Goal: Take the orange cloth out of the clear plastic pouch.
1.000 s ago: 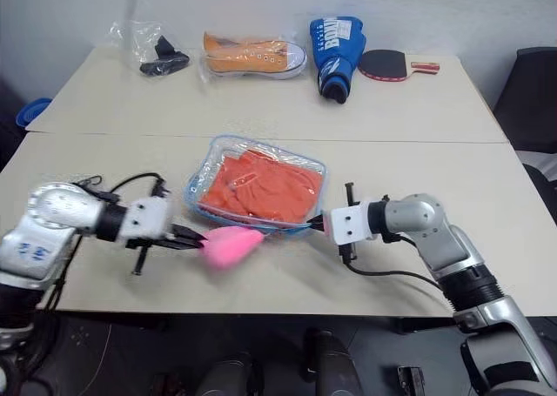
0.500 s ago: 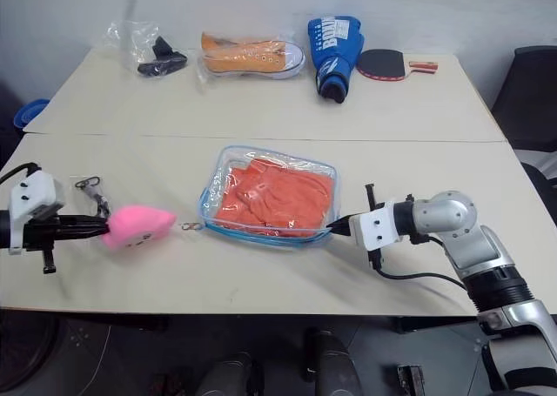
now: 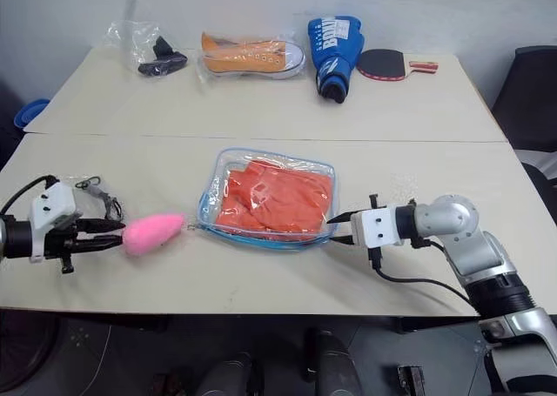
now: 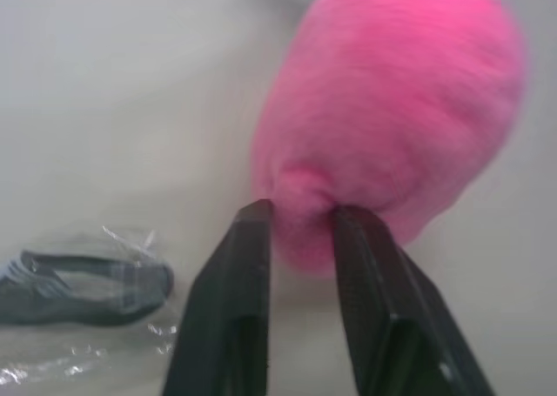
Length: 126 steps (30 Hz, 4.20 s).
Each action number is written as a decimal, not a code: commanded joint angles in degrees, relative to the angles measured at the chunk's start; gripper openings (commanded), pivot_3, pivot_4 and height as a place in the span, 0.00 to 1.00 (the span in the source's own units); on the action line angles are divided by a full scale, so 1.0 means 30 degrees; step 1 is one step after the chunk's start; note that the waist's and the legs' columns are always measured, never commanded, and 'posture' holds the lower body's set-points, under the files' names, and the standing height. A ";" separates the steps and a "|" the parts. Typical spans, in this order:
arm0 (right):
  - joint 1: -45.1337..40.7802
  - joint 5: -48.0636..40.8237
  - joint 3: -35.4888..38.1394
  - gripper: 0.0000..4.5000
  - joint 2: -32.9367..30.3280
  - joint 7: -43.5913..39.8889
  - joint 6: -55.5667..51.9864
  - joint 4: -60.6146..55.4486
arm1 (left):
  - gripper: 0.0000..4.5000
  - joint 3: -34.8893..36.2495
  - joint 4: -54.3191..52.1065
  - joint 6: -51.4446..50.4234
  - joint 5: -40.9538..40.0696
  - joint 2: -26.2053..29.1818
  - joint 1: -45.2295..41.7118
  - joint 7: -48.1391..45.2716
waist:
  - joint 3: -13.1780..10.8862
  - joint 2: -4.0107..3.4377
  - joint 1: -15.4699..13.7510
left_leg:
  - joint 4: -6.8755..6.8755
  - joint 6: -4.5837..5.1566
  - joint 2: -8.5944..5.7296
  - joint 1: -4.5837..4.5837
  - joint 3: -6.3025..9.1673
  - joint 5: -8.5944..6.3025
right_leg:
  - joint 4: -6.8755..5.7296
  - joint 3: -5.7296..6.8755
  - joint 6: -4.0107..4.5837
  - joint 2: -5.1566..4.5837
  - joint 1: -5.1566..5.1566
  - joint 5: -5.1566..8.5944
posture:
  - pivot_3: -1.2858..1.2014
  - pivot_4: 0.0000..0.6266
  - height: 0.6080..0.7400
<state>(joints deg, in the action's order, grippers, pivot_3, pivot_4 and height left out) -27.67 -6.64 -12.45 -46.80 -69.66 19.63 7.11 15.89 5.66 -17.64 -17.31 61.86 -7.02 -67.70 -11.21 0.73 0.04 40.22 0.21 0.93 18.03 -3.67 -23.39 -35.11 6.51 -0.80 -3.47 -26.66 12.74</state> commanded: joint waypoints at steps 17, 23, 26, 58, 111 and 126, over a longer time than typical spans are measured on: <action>0.3245 -1.1100 0.5913 0.99 -0.1100 0.3761 -1.6138 -1.1388 | 0.89 -0.0879 -0.8121 -0.2573 -0.2775 0.0866 -0.4495 0.1014 | 0.0020 -0.0060 -0.0465 | -0.0020 -0.0023 -0.0005 -0.0029 0.0026 -0.0026 | 0.0017 -0.0005 0.0007 -0.0027 0.0030 0.0005 | 0.52 0.24 1.00; 0.3094 -1.0915 0.5587 0.99 -0.0652 0.4904 -1.7026 -1.2281 | 0.89 -0.5933 -0.5612 0.4570 0.3529 -0.0645 -0.5518 0.1753 | 0.0006 -0.0066 -0.0239 | -0.0030 -0.0064 0.0006 0.0007 -0.0076 -0.0008 | 0.0032 -0.0077 0.0029 0.0068 0.0020 0.0017 | 0.52 0.24 1.00; 0.3258 -1.0754 0.5599 0.99 -0.0439 0.5405 -1.7101 -1.2528 | 0.89 -0.7110 -0.4094 0.6740 0.5194 -0.1483 -0.6256 0.2294 | 0.0006 -0.0065 -0.0277 | -0.0033 -0.0068 0.0018 -0.0003 -0.0078 -0.0004 | 0.0021 -0.0083 0.0041 0.0078 0.0015 0.0024 | 0.52 0.24 1.00; 0.4668 -0.9234 0.5483 1.00 -0.0326 0.5489 -1.6488 -1.2888 | 0.01 -0.6365 -0.4253 0.5094 0.3384 -0.5227 -0.5488 0.3806 | 0.0007 -0.0062 -0.0452 | -0.0016 -0.0004 0.0005 0.0011 -0.0055 -0.0019 | 0.0004 -0.0058 -0.0007 0.0044 0.0019 -0.0004 | 0.52 0.24 1.00; 0.1217 0.7906 -0.2467 0.69 0.5463 1.3471 -1.0274 -0.3890 | 0.00 -0.7189 -0.9194 -0.7150 -0.1495 -1.0039 -0.6218 0.8926 | 0.0015 -0.0050 -0.0128 | -0.0004 -0.0086 -0.0016 -0.0007 -0.0048 0.0035 | -0.0070 -0.0100 0.0014 0.0039 0.0037 0.0009 | 0.52 0.24 1.00; 0.2008 0.7397 -0.1802 0.01 0.4543 1.1100 -0.8860 -0.5765 | 0.00 -0.7421 -0.8577 -0.7413 -0.0908 -1.0752 -0.6646 1.0084 | 0.0016 -0.0047 -0.0068 | -0.0005 -0.0086 -0.0019 -0.0005 -0.0031 0.0036 | -0.0067 -0.0096 0.0013 0.0032 0.0042 0.0008 | 0.52 0.24 1.00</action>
<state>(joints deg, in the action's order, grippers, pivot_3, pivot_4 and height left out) -21.81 17.25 -19.19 -32.53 -34.38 -7.76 -6.64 -6.73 -19.43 -40.16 -20.65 29.88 -25.96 -38.39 -11.16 0.59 -0.16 40.20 -0.05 0.87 18.01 -3.76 -23.28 -35.31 6.23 -0.76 -3.37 -26.53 12.76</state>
